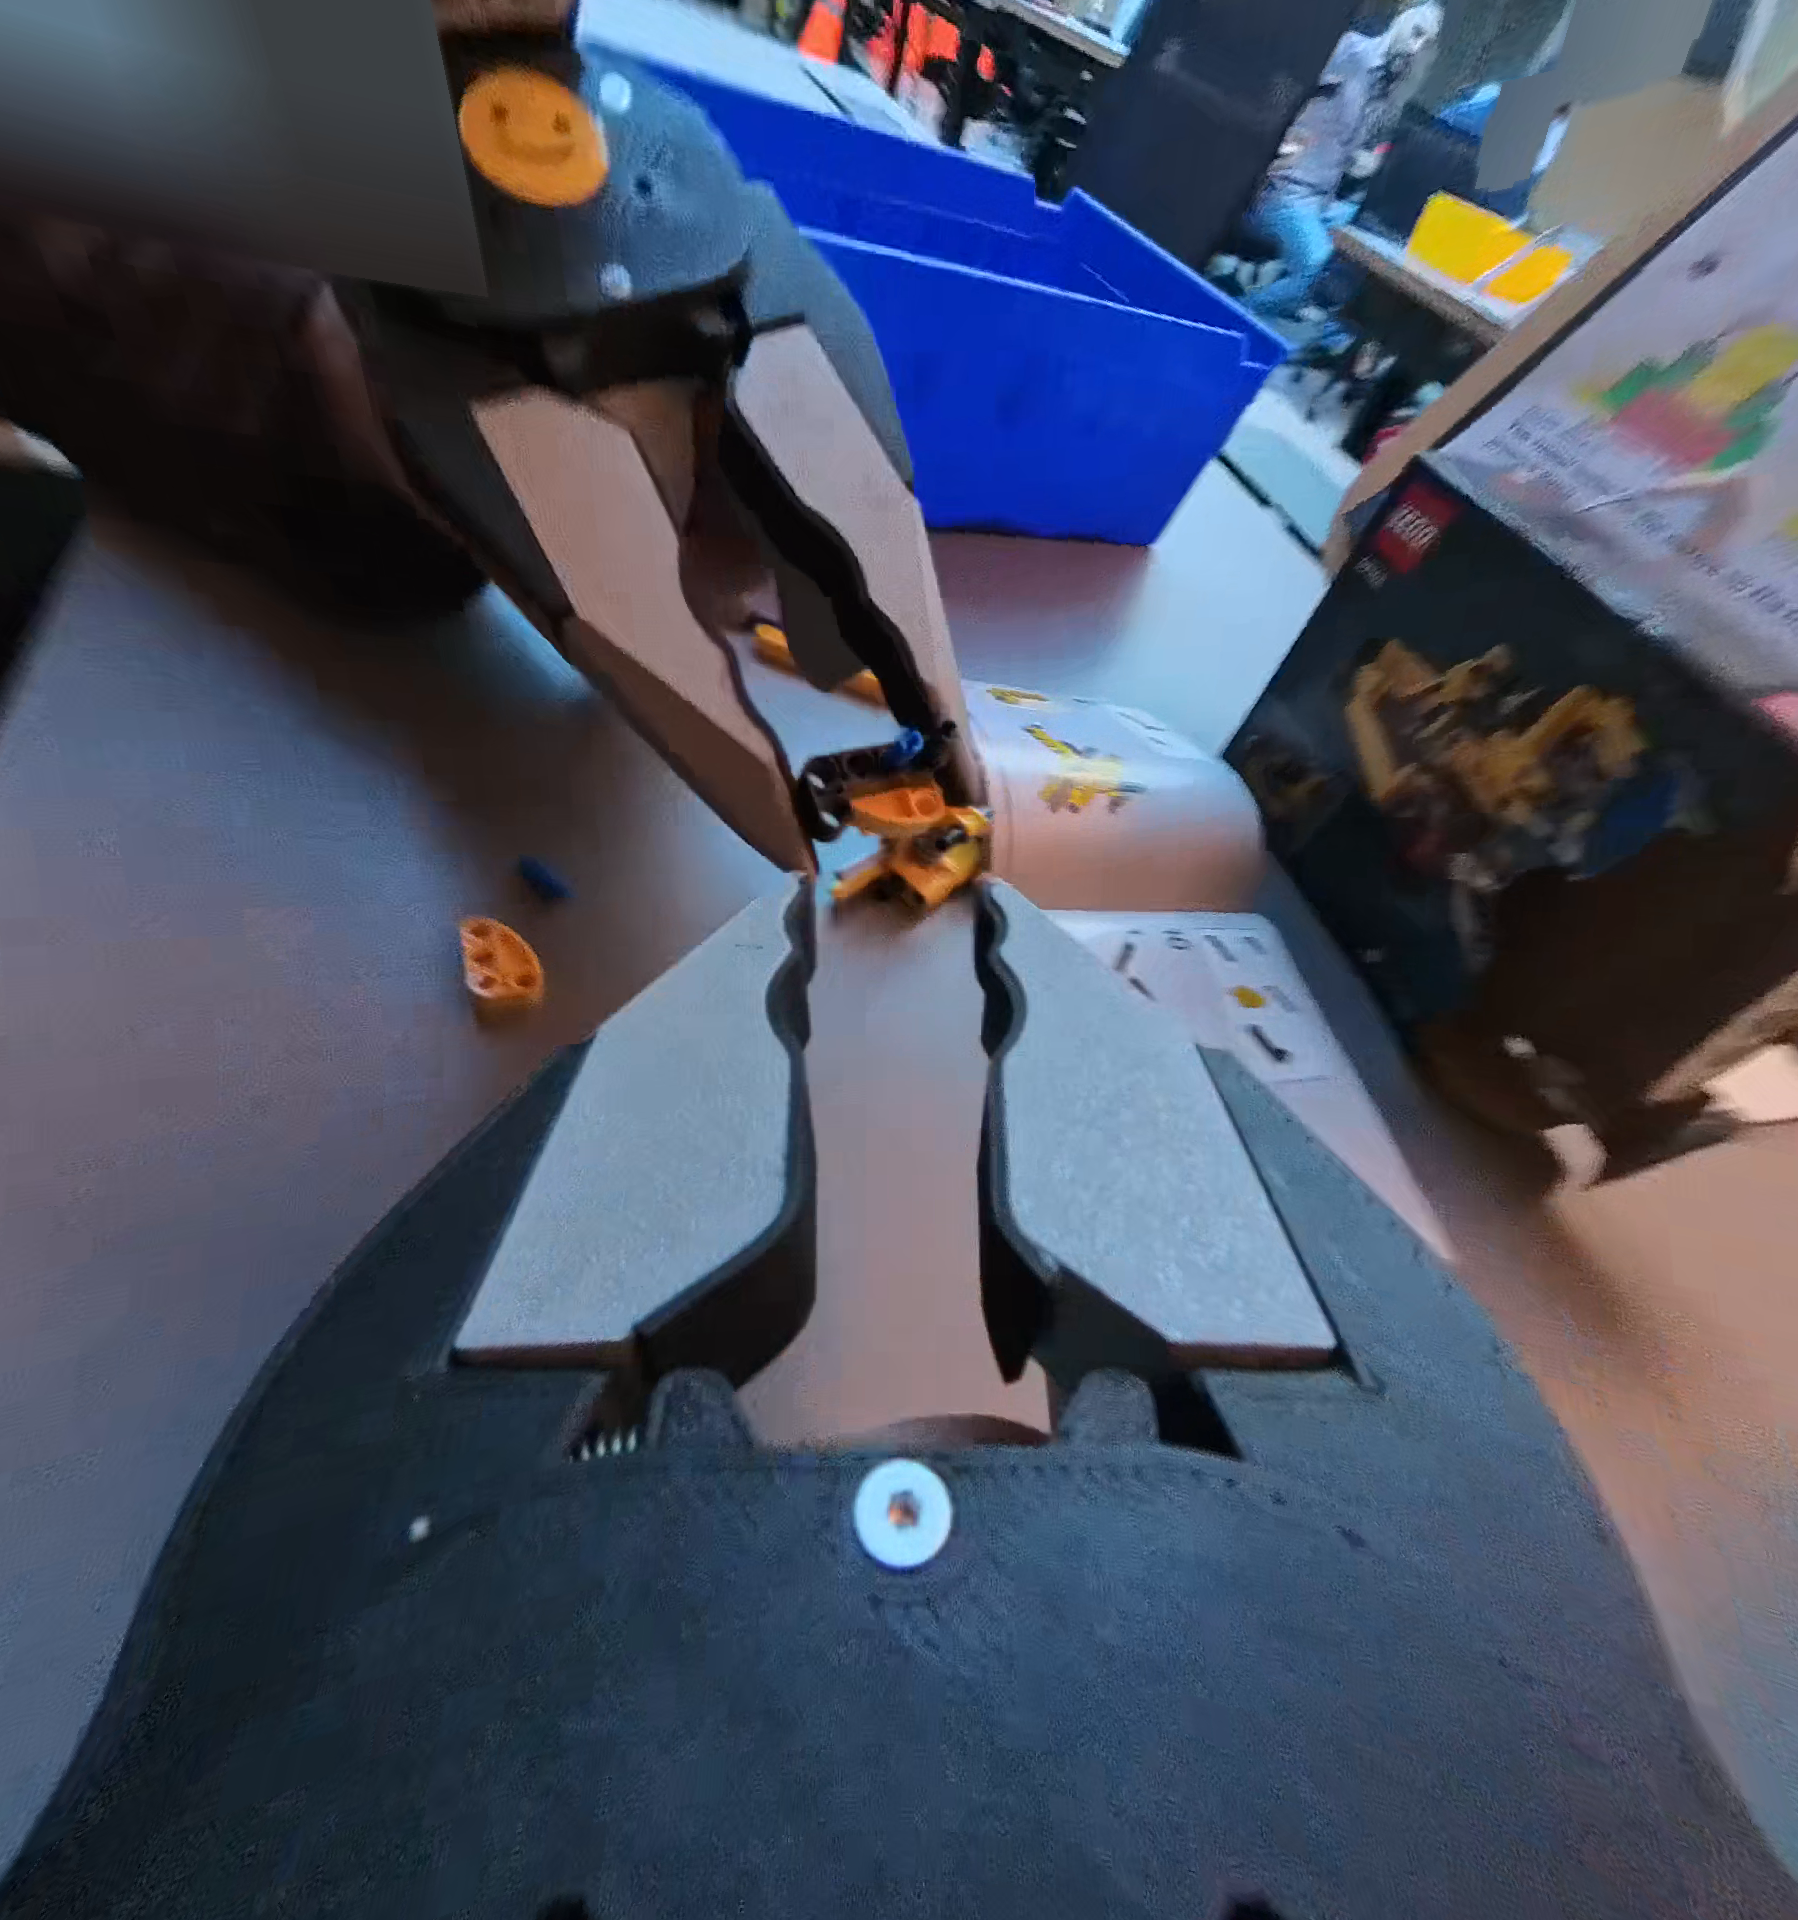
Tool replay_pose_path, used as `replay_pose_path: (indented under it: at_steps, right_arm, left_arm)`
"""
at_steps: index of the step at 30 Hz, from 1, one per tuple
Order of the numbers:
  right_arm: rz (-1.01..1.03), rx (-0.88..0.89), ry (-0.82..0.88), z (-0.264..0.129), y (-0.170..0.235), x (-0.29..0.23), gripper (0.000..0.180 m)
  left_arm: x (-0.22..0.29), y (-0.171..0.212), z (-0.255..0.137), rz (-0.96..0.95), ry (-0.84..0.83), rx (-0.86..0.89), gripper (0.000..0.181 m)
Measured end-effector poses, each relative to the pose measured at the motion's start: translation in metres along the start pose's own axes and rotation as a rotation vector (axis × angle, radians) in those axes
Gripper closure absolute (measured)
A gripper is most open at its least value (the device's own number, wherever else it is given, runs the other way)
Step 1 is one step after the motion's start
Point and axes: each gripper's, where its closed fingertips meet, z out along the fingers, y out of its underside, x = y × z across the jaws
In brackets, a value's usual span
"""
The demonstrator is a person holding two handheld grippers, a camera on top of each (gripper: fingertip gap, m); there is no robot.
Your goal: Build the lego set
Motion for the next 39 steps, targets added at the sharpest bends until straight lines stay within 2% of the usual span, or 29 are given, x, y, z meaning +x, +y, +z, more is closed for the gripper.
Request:
replay_pose_path:
  at_steps: [4, 9, 13, 19, 24, 27, 32, 39]
  right_arm:
    - [0.262, 0.044, -0.137, 0.006, -0.006, -0.006, 0.15]
    - [0.479, 0.079, -0.165, 0.018, -0.013, -0.001, 0.152]
    - [0.505, 0.014, -0.117, 0.027, -0.004, 0.002, 0.166]
    - [0.45, -0.001, -0.096, 0.028, -0.005, 0.001, 0.168]
    - [0.506, 0.047, -0.149, 0.02, -0.007, 0.005, 0.168]
    - [0.515, 0.078, -0.263, 0.013, -0.013, -0.006, 0.168]
    - [0.468, 0.064, -0.311, 0.007, -0.014, -0.013, 0.168]
    - [0.404, 0.036, -0.397, -0.001, -0.011, -0.028, 0.169]
  left_arm:
    - [-0.013, 0.002, 0.001, 0.157, -0.152, -0.033, 0.15]
    - [-0.016, 0.006, 0.005, 0.328, -0.263, -0.095, 0.149]
    - [-0.018, 0.008, 0.006, 0.397, -0.322, -0.139, 0.15]
    - [-0.018, 0.003, 0.002, 0.479, -0.368, -0.144, 0.15]
    - [-0.01, -0.002, -0.005, 0.353, -0.221, -0.061, 0.146]
    - [-0.008, -0.002, -0.01, 0.212, -0.116, -0.044, 0.145]
    - [0.013, -0.012, -0.017, -0.043, 0.136, 0.029, 0.152]
    - [0.019, -0.016, -0.021, -0.174, 0.247, 0.066, 0.16]
